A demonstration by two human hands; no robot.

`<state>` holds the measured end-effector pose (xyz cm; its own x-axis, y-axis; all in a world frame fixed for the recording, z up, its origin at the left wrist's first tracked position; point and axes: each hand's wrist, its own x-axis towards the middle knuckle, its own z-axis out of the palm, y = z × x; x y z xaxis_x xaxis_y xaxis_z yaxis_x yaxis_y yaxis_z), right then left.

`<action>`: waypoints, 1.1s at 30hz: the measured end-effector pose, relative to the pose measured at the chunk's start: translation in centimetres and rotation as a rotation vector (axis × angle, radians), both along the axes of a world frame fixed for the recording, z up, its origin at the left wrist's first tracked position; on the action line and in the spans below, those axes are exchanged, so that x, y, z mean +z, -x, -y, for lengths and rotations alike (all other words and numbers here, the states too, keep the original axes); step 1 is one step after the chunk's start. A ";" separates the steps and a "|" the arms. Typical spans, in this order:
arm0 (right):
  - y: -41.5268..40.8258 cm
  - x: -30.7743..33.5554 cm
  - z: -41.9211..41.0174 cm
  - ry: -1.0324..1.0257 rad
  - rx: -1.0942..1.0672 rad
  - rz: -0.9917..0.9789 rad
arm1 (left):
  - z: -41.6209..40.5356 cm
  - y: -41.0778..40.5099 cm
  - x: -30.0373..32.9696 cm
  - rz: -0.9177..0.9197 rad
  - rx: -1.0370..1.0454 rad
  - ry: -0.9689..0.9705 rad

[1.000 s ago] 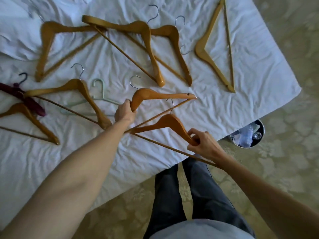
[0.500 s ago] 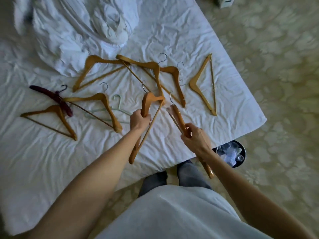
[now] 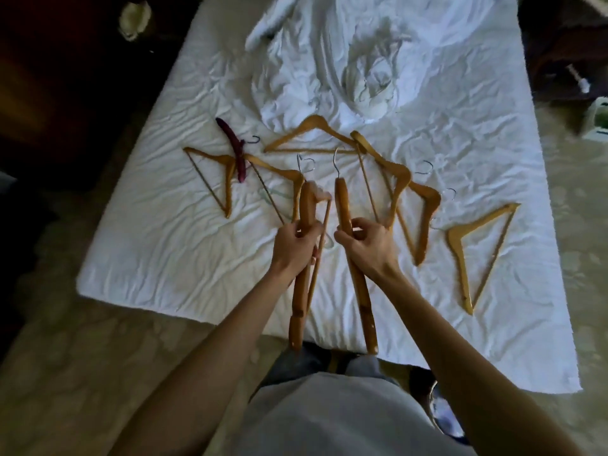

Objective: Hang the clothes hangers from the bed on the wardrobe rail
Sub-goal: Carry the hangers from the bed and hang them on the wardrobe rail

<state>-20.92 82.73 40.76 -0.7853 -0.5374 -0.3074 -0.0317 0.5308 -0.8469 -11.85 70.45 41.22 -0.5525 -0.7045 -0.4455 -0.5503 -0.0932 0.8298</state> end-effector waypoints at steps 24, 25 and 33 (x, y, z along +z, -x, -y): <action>-48.7 19.6 46.0 0.552 1.067 -0.002 | 29.6 -56.3 18.7 -0.237 0.839 0.403; -51.2 20.4 47.6 0.568 1.093 0.006 | 30.7 -58.9 19.4 -0.232 0.875 0.428; -68.3 23.3 59.8 0.564 1.254 -0.028 | 40.3 -76.3 22.8 -0.236 1.091 0.515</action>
<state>47.38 22.89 64.11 0.3115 -0.9300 0.1950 -0.2508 -0.2784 -0.9271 64.47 30.19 63.98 0.4073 -0.9118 0.0525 -0.2207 -0.0425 0.9744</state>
